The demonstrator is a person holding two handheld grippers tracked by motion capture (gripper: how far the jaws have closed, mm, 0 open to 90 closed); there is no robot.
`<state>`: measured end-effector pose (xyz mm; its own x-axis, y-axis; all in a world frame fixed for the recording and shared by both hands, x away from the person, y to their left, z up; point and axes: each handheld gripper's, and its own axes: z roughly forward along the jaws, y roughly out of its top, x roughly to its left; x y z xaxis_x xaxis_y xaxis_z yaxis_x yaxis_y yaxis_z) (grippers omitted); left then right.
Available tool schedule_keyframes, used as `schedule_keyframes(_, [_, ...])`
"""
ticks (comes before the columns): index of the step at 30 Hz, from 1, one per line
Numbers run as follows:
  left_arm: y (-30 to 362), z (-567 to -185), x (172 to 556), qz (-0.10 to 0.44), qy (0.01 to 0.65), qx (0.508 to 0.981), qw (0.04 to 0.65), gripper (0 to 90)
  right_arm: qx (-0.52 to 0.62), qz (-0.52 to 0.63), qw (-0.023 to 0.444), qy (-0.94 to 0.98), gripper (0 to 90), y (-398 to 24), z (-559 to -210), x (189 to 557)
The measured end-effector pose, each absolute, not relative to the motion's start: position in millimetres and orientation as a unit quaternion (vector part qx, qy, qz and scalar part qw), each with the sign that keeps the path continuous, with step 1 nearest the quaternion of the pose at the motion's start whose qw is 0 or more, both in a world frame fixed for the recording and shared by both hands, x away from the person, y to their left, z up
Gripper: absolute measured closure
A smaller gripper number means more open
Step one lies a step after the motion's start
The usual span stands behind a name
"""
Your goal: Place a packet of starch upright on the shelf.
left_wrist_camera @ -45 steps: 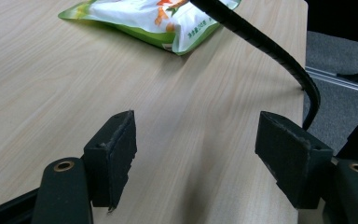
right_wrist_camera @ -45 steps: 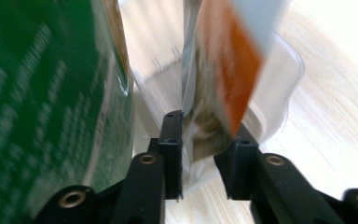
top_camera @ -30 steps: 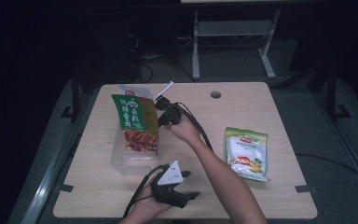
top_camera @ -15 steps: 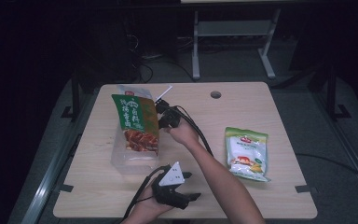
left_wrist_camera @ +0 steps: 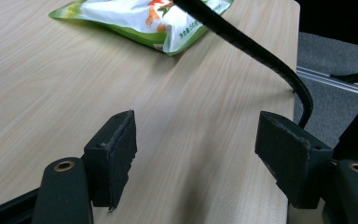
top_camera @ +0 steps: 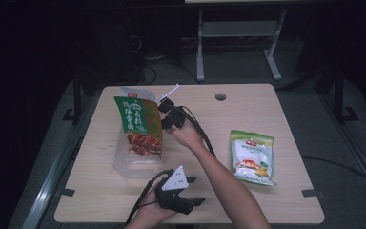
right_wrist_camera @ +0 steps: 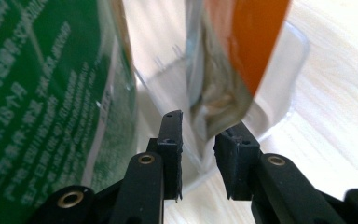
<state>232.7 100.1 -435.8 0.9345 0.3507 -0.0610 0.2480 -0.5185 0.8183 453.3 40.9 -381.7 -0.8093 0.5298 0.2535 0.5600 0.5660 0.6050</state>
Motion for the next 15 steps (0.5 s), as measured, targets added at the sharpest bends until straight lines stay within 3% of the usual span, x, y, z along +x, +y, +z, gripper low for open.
schedule_keyframes(2, [100.2, -436.1, 232.9, 0.055, 0.173, 0.870, 0.459, 28.7, -0.304, -0.340, 0.015, -0.890, 73.8, 41.0, -382.2, 454.2])
schedule_keyframes(4, [100.4, -436.2, 232.9, 0.055, 0.174, 0.869, 0.460, 28.7, -0.299, -0.325, 0.005, -0.897, 85.1, 43.3, -384.6, 453.6])
schedule_keyframes(6, [100.4, -436.2, 232.7, 0.054, 0.173, 0.869, 0.460, 28.7, -0.299, -0.324, -0.002, -0.898, 89.5, 44.8, -385.5, 452.2])
schedule_keyframes(15, [98.9, -437.4, 231.2, 0.052, 0.173, 0.870, 0.459, 28.7, -0.297, -0.327, -0.015, -0.897, 90.0, 43.9, -389.3, 451.0])
